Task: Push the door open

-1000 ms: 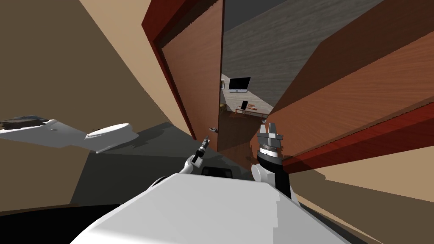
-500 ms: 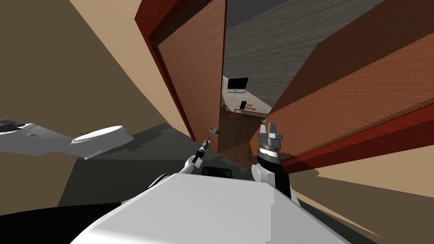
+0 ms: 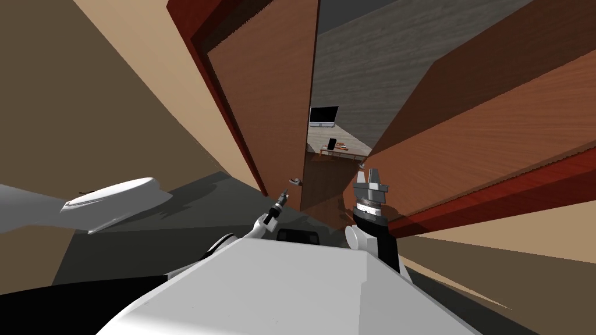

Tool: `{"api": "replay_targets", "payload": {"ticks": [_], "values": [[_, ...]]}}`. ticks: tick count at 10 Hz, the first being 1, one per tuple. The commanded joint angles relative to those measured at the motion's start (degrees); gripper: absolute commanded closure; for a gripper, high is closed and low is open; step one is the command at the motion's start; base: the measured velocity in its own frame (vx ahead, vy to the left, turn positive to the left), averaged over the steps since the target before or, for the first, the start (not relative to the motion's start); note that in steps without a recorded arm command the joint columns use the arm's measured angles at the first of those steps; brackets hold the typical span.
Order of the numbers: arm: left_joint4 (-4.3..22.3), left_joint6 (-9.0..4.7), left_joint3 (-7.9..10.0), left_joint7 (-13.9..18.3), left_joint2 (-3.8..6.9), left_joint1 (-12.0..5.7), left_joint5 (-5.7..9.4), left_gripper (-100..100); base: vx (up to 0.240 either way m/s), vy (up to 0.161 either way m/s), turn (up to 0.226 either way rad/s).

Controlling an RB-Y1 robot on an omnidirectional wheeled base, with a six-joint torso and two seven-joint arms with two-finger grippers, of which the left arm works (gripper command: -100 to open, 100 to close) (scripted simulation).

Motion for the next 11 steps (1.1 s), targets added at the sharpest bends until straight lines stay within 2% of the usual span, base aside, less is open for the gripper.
{"api": "replay_targets", "payload": {"ticks": [1, 10, 11], "values": [[0.0, 0.00, 0.00, 0.0, 0.00, 0.00, 0.00, -100, 0.022, 0.036, -0.009], [0.9, 0.01, 1.15, -0.9, -1.02, -0.23, 0.47, -100, 0.173, -0.052, -0.028], [0.9, 0.01, 1.15, -0.9, -1.02, -0.23, 0.47, 100, -0.010, 0.002, 0.005]]}}
